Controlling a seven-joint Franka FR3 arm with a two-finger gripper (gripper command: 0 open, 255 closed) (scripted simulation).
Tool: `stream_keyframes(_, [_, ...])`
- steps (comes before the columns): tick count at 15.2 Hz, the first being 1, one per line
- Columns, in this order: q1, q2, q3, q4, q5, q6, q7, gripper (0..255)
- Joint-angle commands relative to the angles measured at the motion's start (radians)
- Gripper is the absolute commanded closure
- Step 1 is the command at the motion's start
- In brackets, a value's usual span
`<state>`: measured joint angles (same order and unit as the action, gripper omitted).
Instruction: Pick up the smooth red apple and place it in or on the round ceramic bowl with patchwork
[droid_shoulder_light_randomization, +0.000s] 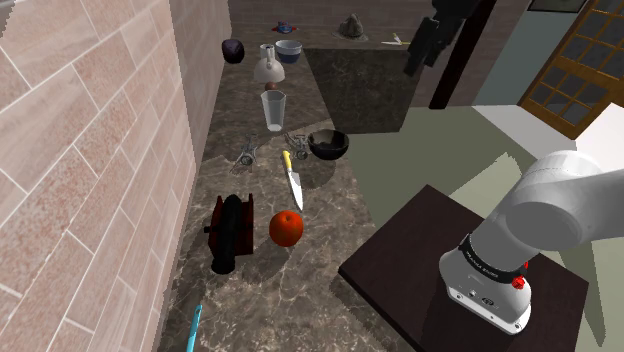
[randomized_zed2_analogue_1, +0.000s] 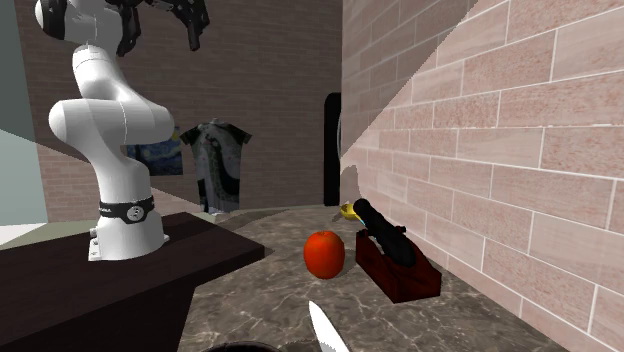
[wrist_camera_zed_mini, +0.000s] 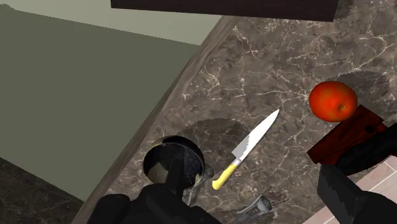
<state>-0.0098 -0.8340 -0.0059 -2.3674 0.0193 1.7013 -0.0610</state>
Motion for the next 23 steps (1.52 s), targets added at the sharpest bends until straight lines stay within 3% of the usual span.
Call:
stream_keyframes(1, [0.0, 0.0, 0.0, 0.0, 0.0, 0.0, 0.0, 0])
stream_keyframes(12, [0.023, 0.083, 0.202, -0.208, 0.148, 0.255, 0.306, 0])
stream_keyframes(23, [0.031, 0.384, 0.429, -0.239, 0.262, 0.572, 0.614, 0])
